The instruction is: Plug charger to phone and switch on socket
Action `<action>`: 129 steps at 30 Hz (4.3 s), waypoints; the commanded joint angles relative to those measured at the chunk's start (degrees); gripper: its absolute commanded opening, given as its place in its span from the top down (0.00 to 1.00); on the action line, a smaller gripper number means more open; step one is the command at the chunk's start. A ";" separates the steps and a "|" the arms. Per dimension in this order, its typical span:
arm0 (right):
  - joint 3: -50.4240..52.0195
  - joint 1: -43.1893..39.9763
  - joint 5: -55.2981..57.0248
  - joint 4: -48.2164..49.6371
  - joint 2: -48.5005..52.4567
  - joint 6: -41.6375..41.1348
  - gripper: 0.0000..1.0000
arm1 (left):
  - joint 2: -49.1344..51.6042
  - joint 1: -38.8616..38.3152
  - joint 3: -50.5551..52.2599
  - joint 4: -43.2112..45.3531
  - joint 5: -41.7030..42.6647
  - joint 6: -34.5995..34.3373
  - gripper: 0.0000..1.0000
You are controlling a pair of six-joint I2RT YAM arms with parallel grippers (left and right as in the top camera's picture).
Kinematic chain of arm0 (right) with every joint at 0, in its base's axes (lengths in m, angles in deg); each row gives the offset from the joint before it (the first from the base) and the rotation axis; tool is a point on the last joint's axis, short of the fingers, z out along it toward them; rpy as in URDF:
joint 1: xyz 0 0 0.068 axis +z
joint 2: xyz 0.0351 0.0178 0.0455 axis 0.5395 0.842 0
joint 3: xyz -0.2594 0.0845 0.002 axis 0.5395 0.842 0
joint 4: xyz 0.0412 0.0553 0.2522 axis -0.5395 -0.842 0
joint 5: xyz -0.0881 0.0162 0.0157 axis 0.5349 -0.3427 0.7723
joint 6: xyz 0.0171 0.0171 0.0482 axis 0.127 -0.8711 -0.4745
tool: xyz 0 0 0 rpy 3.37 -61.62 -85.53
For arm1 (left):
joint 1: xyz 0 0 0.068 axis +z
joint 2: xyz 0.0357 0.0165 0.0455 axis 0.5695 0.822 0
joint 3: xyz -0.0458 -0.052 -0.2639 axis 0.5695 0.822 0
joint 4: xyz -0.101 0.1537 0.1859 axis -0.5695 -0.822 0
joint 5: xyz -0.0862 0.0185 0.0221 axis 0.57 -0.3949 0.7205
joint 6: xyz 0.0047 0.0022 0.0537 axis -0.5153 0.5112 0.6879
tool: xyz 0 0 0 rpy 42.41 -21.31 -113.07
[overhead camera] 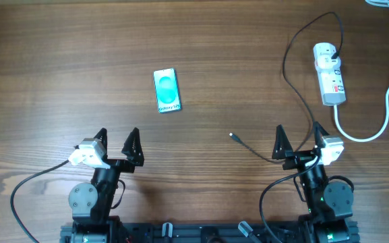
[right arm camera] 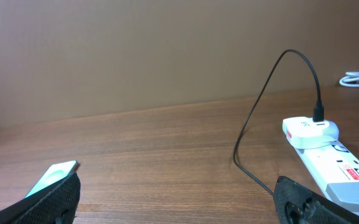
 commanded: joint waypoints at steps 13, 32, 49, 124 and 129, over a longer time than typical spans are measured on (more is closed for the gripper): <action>0.04 0.33 -0.96 0.22 -0.31 0.59 0.00 | -0.42 0.46 0.17 -0.42 -0.37 0.52 0.00; 0.04 0.33 -0.96 0.24 -0.31 0.59 0.00 | -0.42 0.46 0.17 -0.42 -0.37 0.50 0.00; 0.07 0.33 -0.96 0.24 -0.31 0.59 0.00 | -0.42 0.46 0.17 -0.42 -0.39 0.52 0.00; 0.04 0.35 -0.96 0.24 -0.15 0.55 0.00 | 118.18 -15.41 -95.41 -62.49 -5.97 -1.07 0.00; 0.07 0.35 -0.96 0.24 -0.15 0.59 0.00 | 119.67 -17.35 -94.97 -55.93 -8.74 -0.39 0.00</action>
